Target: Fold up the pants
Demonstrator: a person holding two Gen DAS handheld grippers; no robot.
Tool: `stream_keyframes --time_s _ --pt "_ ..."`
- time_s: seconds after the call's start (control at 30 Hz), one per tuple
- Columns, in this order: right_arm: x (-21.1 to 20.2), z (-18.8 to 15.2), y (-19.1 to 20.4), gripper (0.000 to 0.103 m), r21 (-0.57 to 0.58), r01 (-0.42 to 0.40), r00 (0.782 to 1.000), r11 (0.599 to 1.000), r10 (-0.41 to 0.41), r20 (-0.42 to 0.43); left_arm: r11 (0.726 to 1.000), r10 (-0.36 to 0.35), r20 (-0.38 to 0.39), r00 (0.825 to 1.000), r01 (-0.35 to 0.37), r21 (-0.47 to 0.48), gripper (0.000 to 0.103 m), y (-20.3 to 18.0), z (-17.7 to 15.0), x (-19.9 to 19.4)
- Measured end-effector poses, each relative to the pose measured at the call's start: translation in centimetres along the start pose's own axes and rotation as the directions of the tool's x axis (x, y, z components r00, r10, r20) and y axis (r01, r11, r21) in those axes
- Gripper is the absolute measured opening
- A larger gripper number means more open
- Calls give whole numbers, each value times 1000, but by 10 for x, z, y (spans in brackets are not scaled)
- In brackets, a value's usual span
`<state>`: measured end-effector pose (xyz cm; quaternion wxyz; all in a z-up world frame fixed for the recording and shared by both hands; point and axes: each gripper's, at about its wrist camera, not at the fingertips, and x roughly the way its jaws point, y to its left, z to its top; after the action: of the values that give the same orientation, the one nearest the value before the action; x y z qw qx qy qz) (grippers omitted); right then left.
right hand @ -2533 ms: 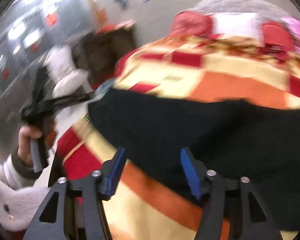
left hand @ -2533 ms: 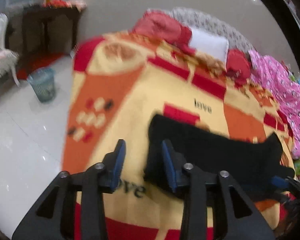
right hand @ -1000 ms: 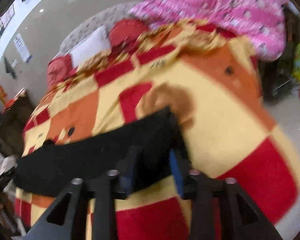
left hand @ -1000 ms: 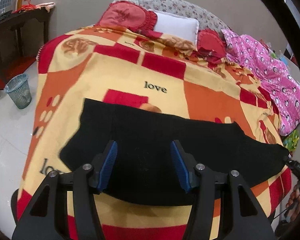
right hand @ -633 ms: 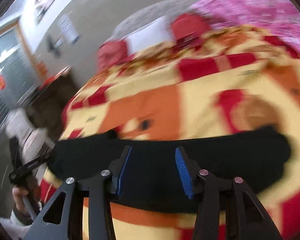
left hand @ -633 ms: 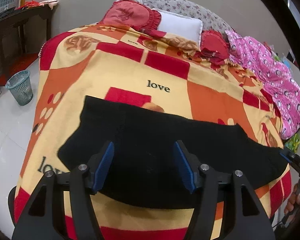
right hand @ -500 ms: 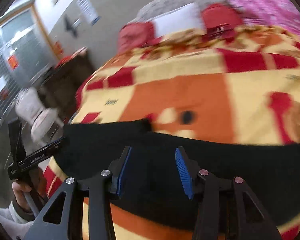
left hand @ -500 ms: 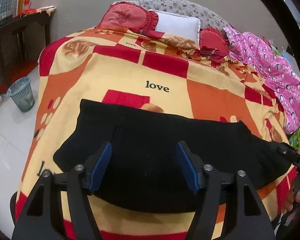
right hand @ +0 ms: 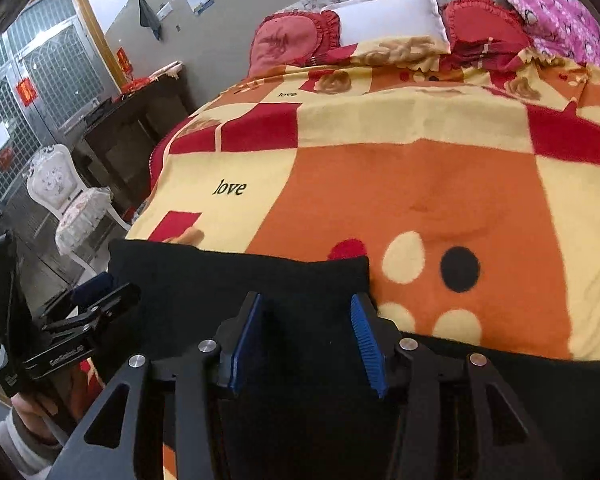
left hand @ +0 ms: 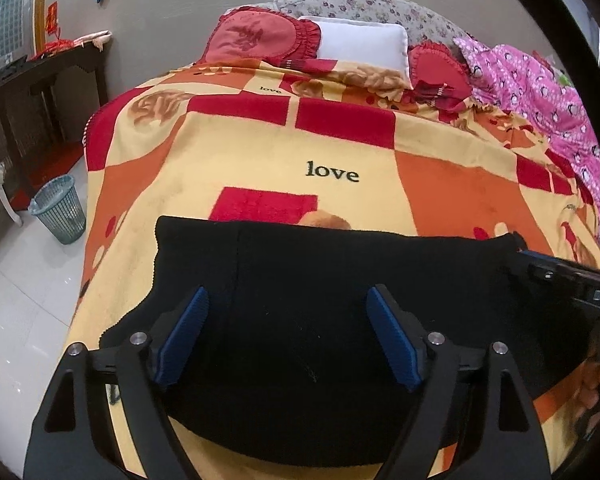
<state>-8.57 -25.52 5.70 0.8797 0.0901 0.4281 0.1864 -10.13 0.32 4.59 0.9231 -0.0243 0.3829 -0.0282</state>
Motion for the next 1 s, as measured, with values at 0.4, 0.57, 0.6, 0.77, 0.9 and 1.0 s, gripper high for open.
stream_keyframes --time_s 0.4,0.57,0.6,0.77,0.9,1.0 --pt "-51 -38 25 59 -103 16 1000 995 -16 3 999 -42 19 999 42 -23 82 -5 -4 -26" --pt "-47 -53 20 59 -90 67 997 994 -70 -26 998 -54 13 998 54 -17 82 -11 -12 -27" --pt "-45 -57 17 59 -82 82 996 993 -85 -31 999 -52 6 999 52 -10 82 -13 -14 -25" --pt "-49 -74 16 60 -109 103 994 989 -106 -20 1000 -11 6 1000 11 27 82 -21 -22 -18" --pt "-60 -75 8 60 -80 79 997 994 -80 -21 999 -27 9 1000 26 38 82 -26 -21 -23" --pt "-75 -74 -6 66 -35 87 996 996 -87 3 998 -42 10 999 41 50 82 -31 -20 -27"
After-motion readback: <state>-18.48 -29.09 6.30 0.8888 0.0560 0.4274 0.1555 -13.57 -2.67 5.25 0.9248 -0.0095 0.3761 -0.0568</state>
